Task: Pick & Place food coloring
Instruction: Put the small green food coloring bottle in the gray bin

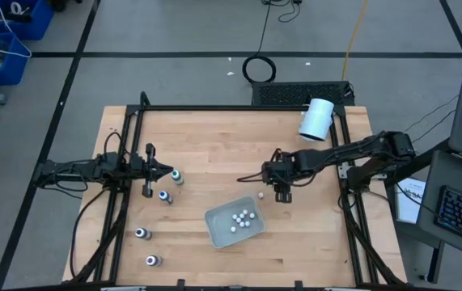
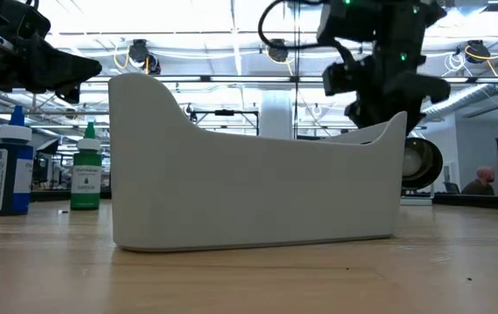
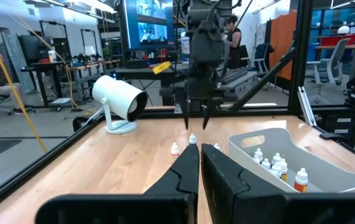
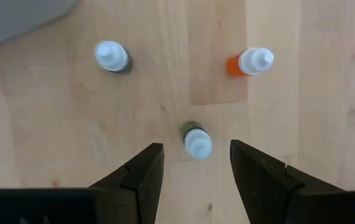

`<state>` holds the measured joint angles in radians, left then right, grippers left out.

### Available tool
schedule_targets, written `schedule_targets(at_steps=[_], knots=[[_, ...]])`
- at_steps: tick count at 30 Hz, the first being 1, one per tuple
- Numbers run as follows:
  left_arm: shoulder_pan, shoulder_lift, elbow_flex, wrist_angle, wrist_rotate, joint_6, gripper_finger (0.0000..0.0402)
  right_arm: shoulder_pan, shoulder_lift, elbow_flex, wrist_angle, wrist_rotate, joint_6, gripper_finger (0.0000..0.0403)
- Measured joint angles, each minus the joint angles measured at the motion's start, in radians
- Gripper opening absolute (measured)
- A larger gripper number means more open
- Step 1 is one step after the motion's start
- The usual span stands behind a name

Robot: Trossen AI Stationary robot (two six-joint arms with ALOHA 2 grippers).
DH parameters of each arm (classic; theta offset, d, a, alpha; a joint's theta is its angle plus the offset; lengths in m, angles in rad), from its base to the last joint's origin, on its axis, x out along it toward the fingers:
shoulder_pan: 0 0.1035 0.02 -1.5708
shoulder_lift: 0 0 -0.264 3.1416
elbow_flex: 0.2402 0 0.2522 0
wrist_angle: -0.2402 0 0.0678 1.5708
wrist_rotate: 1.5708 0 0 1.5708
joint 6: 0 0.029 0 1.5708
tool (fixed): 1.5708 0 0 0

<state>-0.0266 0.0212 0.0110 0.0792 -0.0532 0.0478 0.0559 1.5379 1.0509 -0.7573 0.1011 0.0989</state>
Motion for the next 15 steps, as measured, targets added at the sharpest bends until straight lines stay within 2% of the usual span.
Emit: schedule_targets(at_steps=[15], knots=[[0.000, 0.000, 0.000, 0.000, 0.000, 0.000, 0.0026, -0.019, 0.001, -0.108, 0.141, -0.026, -0.008, 0.0172]])
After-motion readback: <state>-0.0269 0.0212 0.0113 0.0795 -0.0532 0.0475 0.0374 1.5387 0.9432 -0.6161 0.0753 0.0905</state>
